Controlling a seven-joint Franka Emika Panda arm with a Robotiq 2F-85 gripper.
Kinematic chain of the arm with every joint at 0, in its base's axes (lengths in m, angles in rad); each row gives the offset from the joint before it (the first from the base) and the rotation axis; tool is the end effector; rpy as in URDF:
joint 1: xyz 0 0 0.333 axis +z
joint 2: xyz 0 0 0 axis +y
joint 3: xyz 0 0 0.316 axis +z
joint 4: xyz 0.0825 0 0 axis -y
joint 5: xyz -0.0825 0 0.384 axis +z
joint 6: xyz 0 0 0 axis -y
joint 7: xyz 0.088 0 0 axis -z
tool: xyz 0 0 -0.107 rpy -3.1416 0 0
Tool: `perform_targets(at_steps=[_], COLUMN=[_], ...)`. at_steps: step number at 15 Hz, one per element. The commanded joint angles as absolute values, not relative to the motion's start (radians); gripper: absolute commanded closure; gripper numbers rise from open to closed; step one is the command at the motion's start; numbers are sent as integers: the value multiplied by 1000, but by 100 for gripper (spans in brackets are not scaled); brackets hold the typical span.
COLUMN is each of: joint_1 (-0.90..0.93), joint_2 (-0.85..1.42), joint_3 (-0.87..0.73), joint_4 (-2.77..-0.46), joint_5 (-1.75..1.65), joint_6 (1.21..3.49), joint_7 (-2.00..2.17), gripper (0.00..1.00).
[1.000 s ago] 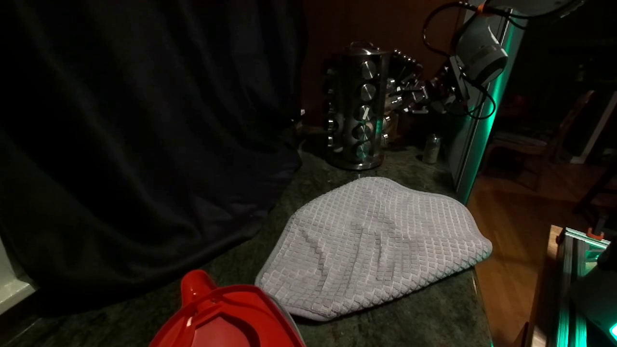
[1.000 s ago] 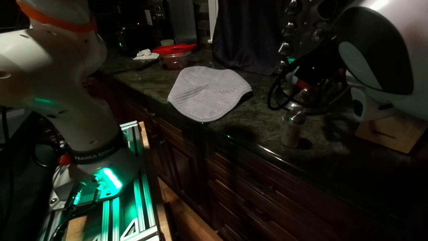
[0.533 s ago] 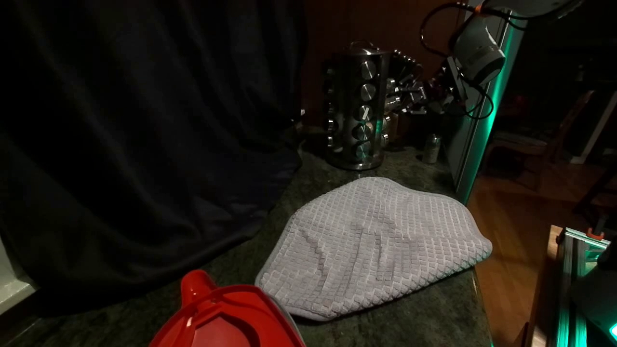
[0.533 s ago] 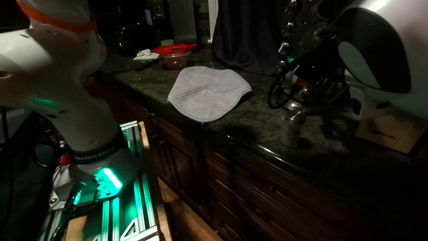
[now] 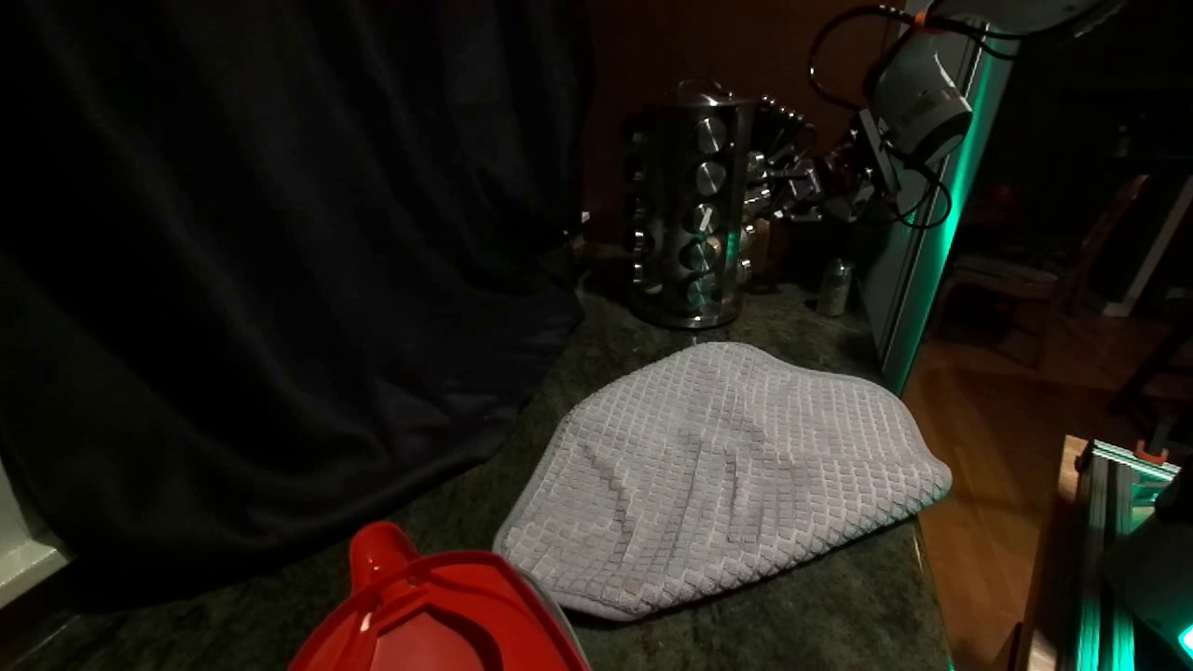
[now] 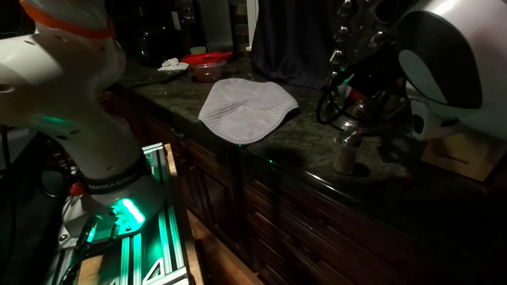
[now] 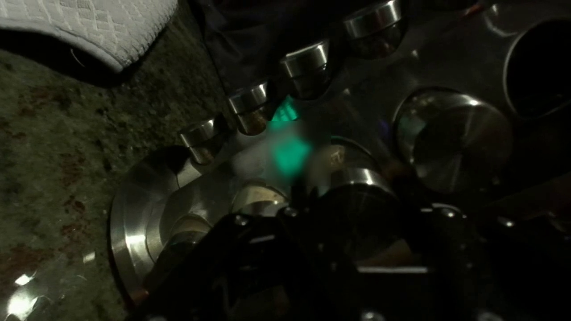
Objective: Pu the left bottle on the rack
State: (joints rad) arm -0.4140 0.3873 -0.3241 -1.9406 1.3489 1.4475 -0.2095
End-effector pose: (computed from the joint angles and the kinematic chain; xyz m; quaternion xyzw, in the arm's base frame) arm 0.5028 -0.2872 0.3177 -0.6683 0.3881 0.0353 0.6336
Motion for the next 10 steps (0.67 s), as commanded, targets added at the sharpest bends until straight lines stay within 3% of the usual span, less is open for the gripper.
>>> perform_targets(at_steps=[1,10], joint_1=[-401,-396], joint_2=[399,396], joint_3=[-322,-323], joint_4=[-1939,-1937], joint_5=[1355,1357], joint_6=[1465,1467], joint_7=[-184,-175], gripper=[76,76])
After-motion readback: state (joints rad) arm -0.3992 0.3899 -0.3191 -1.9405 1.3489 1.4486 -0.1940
